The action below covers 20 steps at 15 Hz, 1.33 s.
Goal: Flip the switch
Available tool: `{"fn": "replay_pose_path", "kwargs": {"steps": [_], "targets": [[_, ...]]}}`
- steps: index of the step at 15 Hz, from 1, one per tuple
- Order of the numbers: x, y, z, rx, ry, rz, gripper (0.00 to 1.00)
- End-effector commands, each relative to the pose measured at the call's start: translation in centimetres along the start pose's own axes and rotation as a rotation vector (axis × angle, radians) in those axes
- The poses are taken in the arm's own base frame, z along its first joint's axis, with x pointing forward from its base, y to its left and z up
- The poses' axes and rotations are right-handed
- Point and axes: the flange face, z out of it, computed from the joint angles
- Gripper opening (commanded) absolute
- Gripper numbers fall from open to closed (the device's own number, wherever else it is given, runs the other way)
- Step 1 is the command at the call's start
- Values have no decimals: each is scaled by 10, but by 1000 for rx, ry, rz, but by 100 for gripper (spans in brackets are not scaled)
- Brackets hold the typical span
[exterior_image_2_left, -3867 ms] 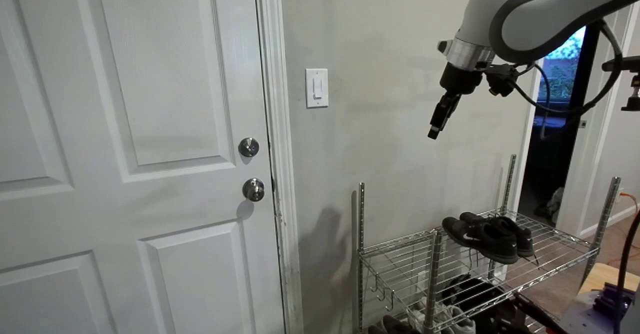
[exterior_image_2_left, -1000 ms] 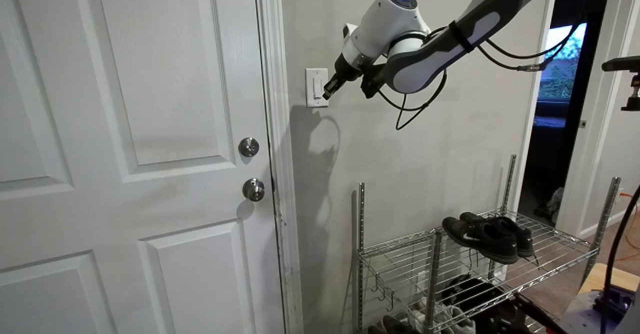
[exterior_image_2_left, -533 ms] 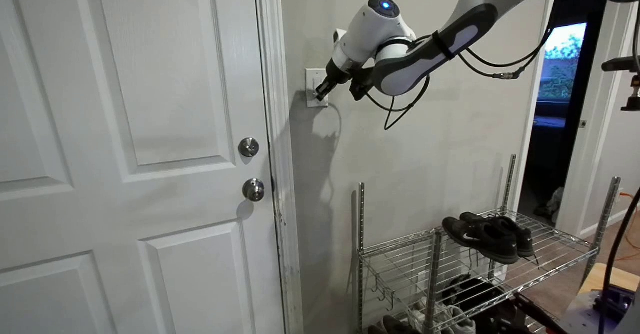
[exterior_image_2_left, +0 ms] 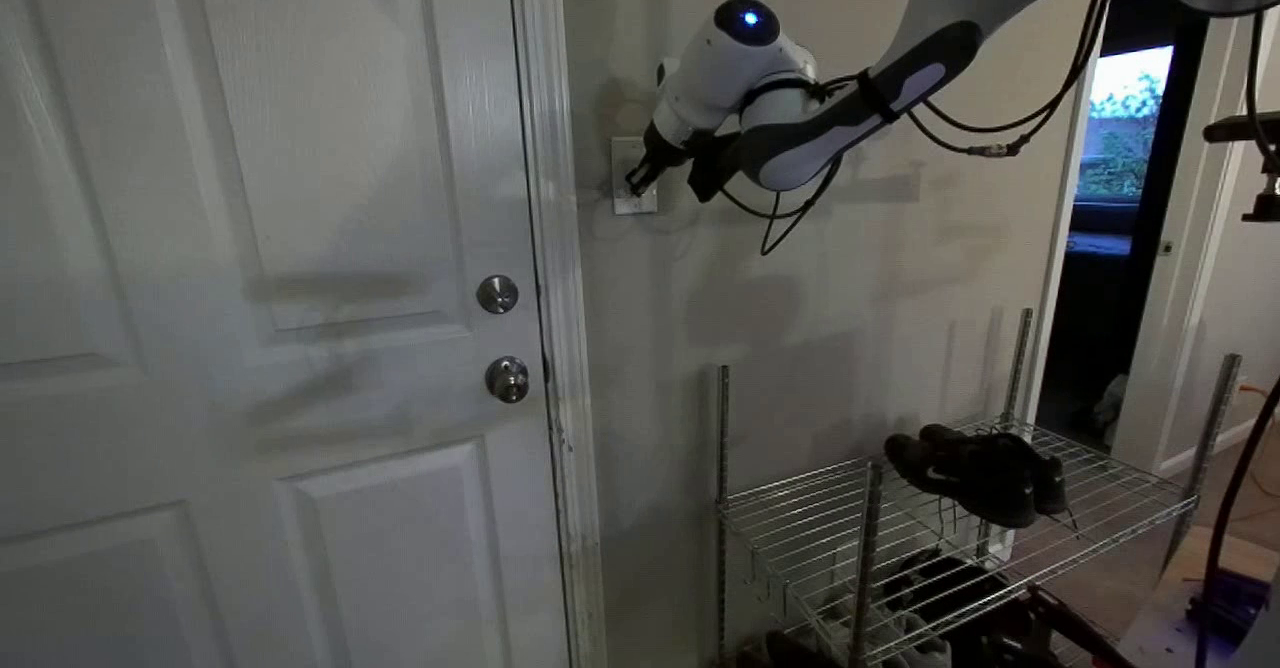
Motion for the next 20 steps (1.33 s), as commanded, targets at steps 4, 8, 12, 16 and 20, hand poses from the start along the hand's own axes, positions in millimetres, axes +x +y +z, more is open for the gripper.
{"fn": "replay_pose_path", "kwargs": {"steps": [4, 8, 12, 16, 20], "targets": [[-9, -8, -15, -11, -41, 16, 3], [-36, -13, -49, 3, -110, 26, 3], [-53, -8, -77, 5, -146, 52, 3], [-48, -11, -74, 15, -129, 74, 4], [-51, -10, -77, 12, -132, 74, 4]]}}
